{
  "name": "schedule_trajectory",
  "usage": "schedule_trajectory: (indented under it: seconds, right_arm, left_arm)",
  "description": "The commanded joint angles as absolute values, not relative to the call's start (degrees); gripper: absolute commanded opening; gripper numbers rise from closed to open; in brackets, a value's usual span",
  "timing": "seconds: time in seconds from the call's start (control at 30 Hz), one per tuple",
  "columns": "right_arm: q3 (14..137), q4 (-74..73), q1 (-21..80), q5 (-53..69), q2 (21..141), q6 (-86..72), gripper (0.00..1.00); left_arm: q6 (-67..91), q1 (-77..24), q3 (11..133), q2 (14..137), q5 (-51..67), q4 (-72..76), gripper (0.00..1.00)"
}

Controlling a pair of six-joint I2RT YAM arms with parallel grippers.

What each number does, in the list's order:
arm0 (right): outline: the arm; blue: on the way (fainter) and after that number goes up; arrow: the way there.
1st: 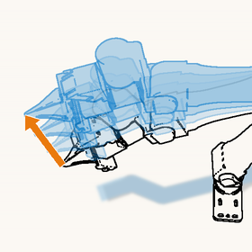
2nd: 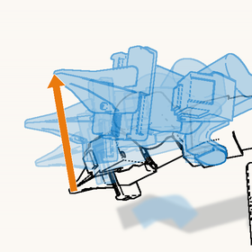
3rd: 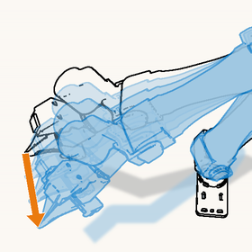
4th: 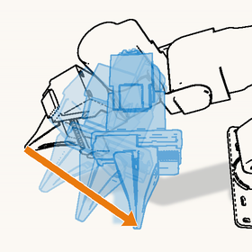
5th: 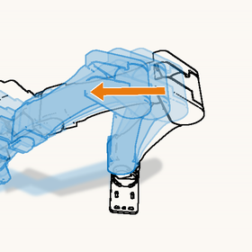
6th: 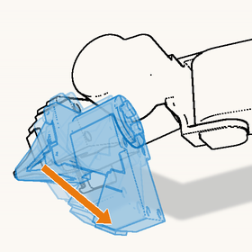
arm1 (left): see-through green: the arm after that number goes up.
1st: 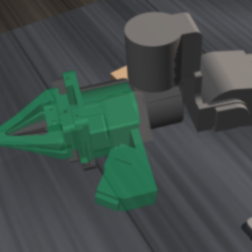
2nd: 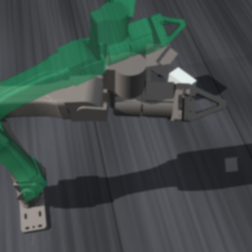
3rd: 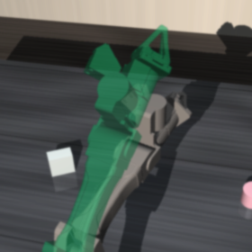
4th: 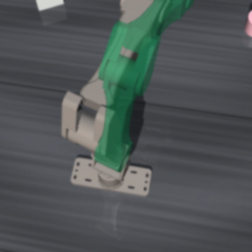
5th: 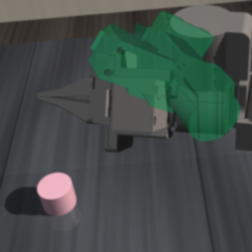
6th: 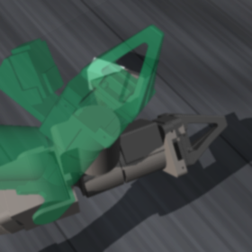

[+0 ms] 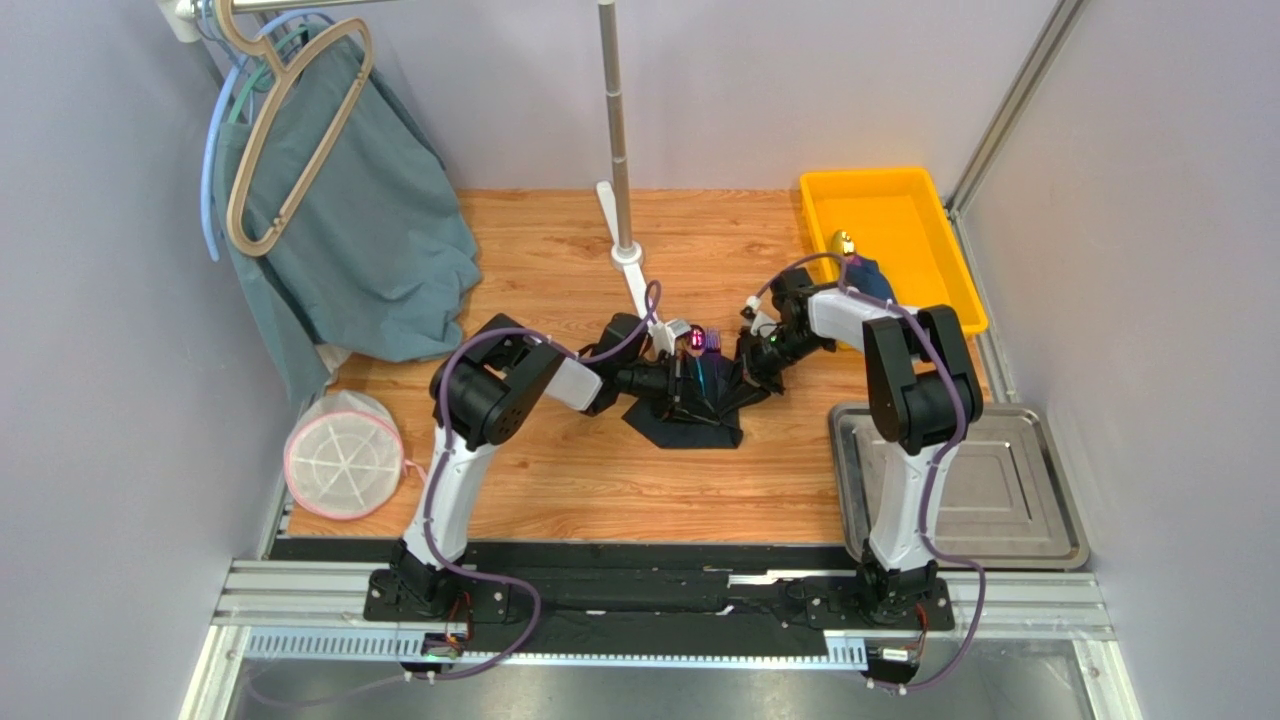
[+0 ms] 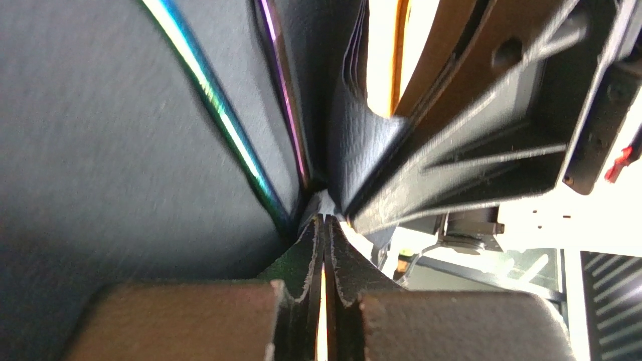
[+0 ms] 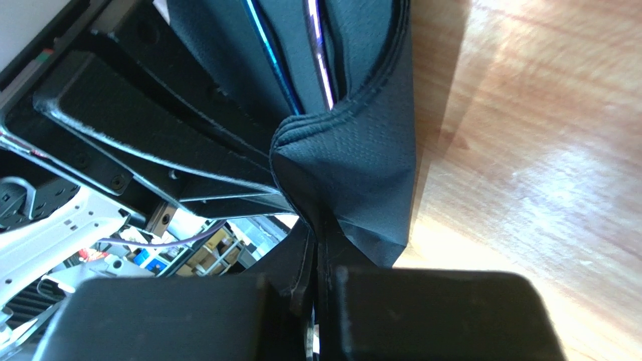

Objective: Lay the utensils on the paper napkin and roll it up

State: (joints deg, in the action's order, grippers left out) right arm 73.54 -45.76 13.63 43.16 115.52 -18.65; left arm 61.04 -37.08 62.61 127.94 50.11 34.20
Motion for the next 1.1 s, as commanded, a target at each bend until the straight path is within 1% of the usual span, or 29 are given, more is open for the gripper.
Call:
schedule_trajectory:
  seconds: [0.0,0.3,0.5,0.57,0.73,1.07]
  right_arm:
    - [75.3,-44.6,13.4,41.7,116.3,-19.7,0.00]
    - [75.5,-44.4,13.2,42.1,116.0,-20.1,0.00]
    - [75.2,-44.5,13.3,42.5,115.2,-20.5,0.00]
    - [75.1,-44.3,13.4,42.8,115.1,-20.5,0.00]
    - [74.4,-43.5,13.7,44.0,114.3,-21.9,0.00]
    - [74.7,-40.9,15.3,46.1,114.8,-25.3,0.00]
  left_arm:
    - [57.9,-36.9,60.8,122.9,49.2,33.3,0.03]
    - [55.3,-35.9,57.6,118.6,50.1,28.6,0.05]
    - [48.4,-35.2,59.0,118.6,48.8,17.9,0.02]
    - [48.1,-35.2,59.6,118.7,48.2,17.1,0.00]
    - [46.8,-35.2,62.0,120.8,47.4,14.5,0.00]
    - [47.1,-35.2,62.4,122.3,47.4,14.0,0.00]
